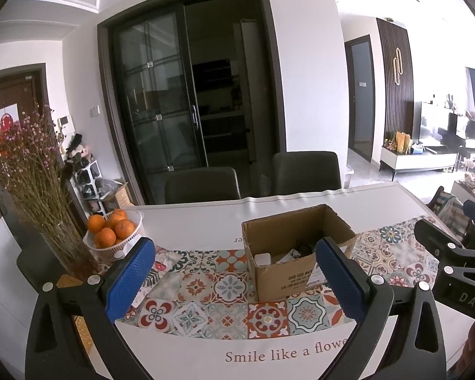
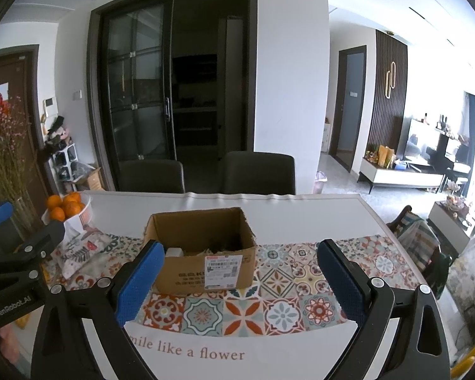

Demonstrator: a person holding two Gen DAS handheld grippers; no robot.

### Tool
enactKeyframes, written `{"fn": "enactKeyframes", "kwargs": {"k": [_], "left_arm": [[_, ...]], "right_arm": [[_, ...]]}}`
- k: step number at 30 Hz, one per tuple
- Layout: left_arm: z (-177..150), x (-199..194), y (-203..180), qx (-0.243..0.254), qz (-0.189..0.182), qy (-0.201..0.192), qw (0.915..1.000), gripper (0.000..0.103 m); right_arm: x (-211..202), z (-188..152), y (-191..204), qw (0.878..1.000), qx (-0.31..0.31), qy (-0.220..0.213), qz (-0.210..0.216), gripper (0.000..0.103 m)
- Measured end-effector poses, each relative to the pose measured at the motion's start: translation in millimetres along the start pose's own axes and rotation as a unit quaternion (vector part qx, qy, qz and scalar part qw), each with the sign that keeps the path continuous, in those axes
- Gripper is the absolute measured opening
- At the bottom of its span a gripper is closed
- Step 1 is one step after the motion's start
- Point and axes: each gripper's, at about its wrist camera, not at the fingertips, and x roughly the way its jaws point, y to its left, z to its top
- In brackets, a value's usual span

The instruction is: Organize rigid objects

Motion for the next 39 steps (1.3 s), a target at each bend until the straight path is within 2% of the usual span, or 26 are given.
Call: {"fn": "enactKeyframes", "kwargs": {"k": [39], "left_arm": [[4.5,-4.3,-0.1,-0.002,-0.005,-0.002,1.0000,0.103]], "right_arm": [[-1.0,2.9,2.2,1.000,0.001,-0.002,0.005,0.098]]}}
